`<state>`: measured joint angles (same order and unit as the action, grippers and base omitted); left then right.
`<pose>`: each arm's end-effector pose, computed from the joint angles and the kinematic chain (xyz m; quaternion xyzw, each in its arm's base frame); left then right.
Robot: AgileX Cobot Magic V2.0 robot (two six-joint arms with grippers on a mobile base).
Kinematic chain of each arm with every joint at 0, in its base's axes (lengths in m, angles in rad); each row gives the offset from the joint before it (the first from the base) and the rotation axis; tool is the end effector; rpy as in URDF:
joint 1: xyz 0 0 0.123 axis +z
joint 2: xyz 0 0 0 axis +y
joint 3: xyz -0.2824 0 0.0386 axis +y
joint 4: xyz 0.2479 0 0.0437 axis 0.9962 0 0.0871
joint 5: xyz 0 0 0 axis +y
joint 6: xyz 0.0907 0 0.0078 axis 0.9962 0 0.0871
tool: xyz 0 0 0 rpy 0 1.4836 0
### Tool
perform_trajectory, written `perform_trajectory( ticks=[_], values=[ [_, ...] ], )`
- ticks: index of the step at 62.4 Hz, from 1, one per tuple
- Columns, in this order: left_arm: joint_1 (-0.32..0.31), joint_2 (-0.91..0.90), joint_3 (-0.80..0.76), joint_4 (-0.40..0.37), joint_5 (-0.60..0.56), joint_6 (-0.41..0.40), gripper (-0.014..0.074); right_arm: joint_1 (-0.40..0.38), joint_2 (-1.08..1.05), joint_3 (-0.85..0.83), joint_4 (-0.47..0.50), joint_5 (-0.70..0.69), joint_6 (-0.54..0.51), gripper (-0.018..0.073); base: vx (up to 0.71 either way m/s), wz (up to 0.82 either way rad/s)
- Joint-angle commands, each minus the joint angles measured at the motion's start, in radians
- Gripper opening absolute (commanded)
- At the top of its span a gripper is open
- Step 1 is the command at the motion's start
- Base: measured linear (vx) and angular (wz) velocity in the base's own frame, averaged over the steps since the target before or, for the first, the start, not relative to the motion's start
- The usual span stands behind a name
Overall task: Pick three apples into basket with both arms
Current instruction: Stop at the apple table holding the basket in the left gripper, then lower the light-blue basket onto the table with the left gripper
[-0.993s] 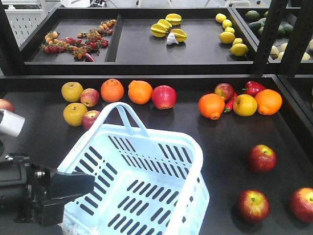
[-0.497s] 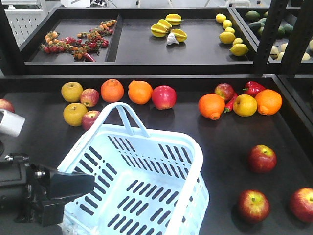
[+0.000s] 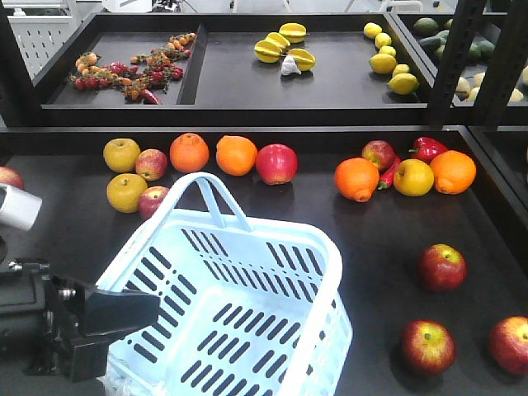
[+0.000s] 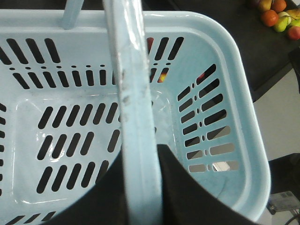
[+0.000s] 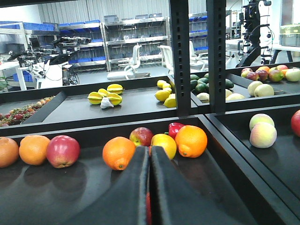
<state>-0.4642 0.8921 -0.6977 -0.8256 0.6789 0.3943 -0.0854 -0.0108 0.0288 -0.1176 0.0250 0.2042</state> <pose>0.1337 -0.1140 0.3159 0.1775 0.8496 -0.3642 0.3377 0.0566 -0.0051 0.2017 0.0604 0.6886 -0.0006 0.7226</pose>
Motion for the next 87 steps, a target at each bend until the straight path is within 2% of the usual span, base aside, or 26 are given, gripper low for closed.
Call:
perform_trajectory(
  ticks=[1,18,36,46,56,69,87],
  values=[
    [-0.005,-0.013,-0.032,-0.056,-0.064,0.001,-0.0007,-0.006,-0.010,0.013,-0.006,-0.071,-0.011,-0.0004,0.00,0.00],
    [-0.005,-0.012,-0.032,-0.053,-0.051,0.014,-0.0007,-0.006,-0.010,0.013,-0.006,-0.071,-0.011,-0.0004,0.00,0.00],
    [-0.005,0.007,-0.066,-0.052,-0.107,0.231,-0.0007,-0.006,-0.010,0.013,-0.006,-0.071,-0.011,-0.0004,0.00,0.00],
    [-0.005,0.129,-0.217,-0.048,-0.067,0.328,-0.0007,-0.006,-0.010,0.013,-0.006,-0.071,-0.011,-0.0004,0.00,0.00],
    [-0.005,0.326,-0.425,-0.016,0.068,0.424,-0.0007,-0.006,-0.010,0.013,-0.006,-0.071,-0.011,-0.0004,0.00,0.00],
    [-0.005,0.582,-0.697,0.110,0.225,0.466,-0.0007,-0.006,-0.010,0.013,-0.006,-0.071,-0.011,-0.0004,0.00,0.00],
    [-0.005,0.889,-0.962,0.105,0.268,0.521,-0.0007,-0.006,-0.010,0.013,-0.006,-0.071,-0.011,-0.0004,0.00,0.00]
  ],
)
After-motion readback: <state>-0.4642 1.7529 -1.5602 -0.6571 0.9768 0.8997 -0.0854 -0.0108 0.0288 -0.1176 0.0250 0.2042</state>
